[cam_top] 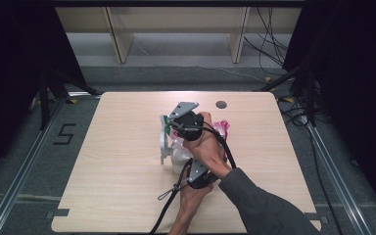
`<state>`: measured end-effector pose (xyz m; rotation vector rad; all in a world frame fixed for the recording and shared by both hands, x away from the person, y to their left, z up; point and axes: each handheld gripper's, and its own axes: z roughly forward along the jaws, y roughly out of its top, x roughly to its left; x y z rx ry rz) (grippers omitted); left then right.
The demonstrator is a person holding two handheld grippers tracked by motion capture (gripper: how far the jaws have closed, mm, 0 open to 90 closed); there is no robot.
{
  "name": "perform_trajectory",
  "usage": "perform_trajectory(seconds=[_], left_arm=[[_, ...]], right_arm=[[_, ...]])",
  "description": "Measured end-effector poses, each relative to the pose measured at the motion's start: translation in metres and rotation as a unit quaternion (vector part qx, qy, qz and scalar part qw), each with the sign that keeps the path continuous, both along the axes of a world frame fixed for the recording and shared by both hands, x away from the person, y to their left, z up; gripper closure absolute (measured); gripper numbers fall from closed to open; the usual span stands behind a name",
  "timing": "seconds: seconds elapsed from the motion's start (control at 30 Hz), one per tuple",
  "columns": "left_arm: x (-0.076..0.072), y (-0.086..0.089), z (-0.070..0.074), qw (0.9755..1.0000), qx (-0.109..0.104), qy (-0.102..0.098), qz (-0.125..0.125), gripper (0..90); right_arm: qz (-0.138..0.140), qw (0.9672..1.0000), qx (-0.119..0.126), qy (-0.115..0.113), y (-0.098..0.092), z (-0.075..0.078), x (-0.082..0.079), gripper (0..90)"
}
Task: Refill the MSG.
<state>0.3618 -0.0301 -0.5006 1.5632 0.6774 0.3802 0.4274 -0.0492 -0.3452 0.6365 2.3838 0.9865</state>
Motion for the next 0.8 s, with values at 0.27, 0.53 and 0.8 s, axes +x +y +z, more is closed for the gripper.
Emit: perform_trajectory(seconds=[0.27, 0.53, 0.8], left_arm=[[-0.0008, -0.0009, 0.001, 1.0, -0.003, -0.002, -0.003, 75.1], [-0.0005, -0.0014, 0.0008, 1.0, 0.0, -0.002, 0.0, 74.9], [0.0001, -0.0033, 0.0, 0.9999, -0.003, -0.008, 0.011, 74.9]], right_arm=[[-0.001, 1.0, 0.001, -0.002, -0.0017, 0.0024, -0.0009, 90.0], [-0.003, 1.0, -0.008, 0.004, 0.0013, -0.0004, -0.0009, 90.0], [0.0, 1.0, -0.01, 0.0, 0.0018, -0.0004, 0.0003, 90.0]])
